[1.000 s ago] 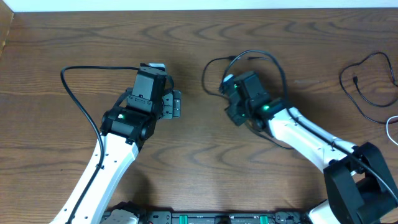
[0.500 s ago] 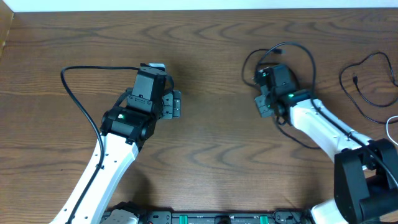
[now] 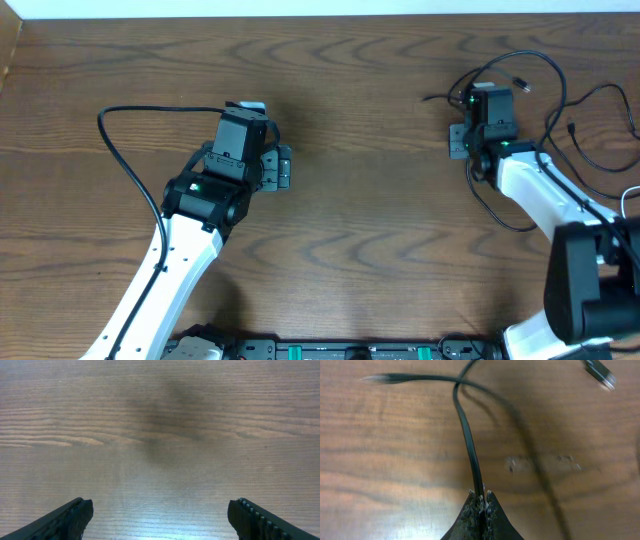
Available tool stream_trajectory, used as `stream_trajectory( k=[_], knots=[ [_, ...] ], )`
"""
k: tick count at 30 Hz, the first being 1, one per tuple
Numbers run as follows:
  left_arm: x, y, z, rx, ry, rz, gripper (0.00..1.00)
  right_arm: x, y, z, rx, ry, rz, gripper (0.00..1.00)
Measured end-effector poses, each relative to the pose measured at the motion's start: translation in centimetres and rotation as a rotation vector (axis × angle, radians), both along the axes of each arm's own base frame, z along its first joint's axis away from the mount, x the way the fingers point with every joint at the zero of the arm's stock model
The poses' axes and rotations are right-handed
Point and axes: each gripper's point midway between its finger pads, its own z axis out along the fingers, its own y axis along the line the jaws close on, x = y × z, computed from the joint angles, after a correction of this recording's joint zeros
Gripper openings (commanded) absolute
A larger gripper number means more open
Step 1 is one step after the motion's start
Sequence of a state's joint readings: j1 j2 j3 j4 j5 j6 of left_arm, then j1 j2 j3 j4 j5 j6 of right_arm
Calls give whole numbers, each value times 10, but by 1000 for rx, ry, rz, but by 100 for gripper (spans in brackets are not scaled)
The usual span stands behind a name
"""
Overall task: Untangle cables
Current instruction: 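Carry the black cable up and right to the upper right corner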
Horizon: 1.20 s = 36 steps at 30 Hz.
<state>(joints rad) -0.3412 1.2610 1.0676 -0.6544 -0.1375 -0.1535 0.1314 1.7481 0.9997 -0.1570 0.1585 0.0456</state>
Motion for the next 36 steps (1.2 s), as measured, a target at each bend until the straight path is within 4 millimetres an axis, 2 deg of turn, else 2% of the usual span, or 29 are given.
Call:
stream_trajectory(
  k=[3, 7, 14, 17, 18, 20, 21, 23, 24, 27, 33, 36],
  knots=[
    [0, 0, 0, 0, 0, 0, 91, 9, 1, -18, 2, 1, -3, 1],
    [0, 0, 0, 0, 0, 0, 91, 20, 2, -55, -8, 62, -10, 1],
    [0, 0, 0, 0, 0, 0, 91, 85, 6, -53, -20, 8, -32, 1],
    [0, 0, 0, 0, 1, 0, 91, 102, 8, -50, -22, 11, -33, 1],
    [0, 0, 0, 0, 0, 0, 91, 108, 9, -46, -21, 4, -33, 6],
    [0, 0, 0, 0, 0, 0, 91, 114, 10, -39, -21, -4, -32, 26],
    [0, 0, 0, 0, 0, 0, 91, 115, 10, -36, -23, 0, -31, 39],
    [0, 0, 0, 0, 0, 0, 91, 117, 9, -27, -23, 20, -39, 85],
    [0, 0, 0, 0, 0, 0, 91, 116, 9, -23, -27, 34, -37, 91],
    [0, 0, 0, 0, 0, 0, 91, 111, 7, -17, -43, 87, -28, 99],
    [0, 0, 0, 0, 0, 0, 91, 80, 0, -11, -77, 237, -7, 99],
    [0, 0, 0, 0, 0, 0, 91, 64, 1, 5, -65, 274, 7, 99]
  ],
)
